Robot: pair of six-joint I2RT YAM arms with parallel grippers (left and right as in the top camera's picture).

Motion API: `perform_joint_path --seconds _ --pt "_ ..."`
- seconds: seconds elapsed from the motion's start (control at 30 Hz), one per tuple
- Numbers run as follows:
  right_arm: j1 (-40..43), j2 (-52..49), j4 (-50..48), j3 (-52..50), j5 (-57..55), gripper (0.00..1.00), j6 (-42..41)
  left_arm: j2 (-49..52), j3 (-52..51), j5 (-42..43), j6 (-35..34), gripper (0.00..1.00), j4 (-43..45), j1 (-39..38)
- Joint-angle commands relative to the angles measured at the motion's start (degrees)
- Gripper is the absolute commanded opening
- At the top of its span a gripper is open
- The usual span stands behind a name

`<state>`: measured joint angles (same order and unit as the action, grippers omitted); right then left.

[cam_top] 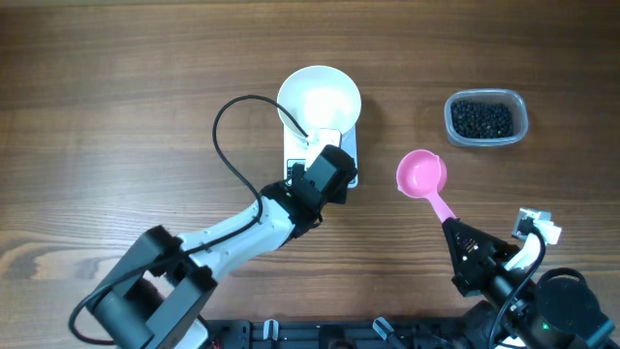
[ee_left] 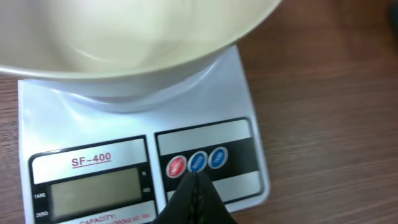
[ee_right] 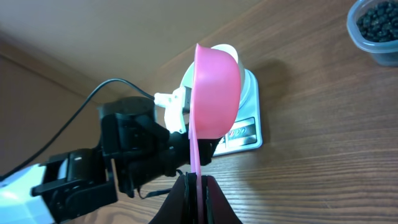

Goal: Scoop item into bowl and weigh 150g on scale

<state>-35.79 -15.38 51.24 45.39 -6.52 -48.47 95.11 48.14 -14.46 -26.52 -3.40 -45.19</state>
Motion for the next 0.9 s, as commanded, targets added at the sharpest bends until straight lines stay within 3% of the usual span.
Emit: perform_joint_path --seconds 0.0,0.87 --pt "0.2 0.6 -0.2 0.8 -1.7 0.04 -1.3 1.4 0.7 -1.7 5.5 0.04 0.8 0.4" --pt "0.2 0.5 -0.2 0.8 -1.6 0.04 -2.8 5.2 0.7 -1.7 6.6 0.04 4.1 0.9"
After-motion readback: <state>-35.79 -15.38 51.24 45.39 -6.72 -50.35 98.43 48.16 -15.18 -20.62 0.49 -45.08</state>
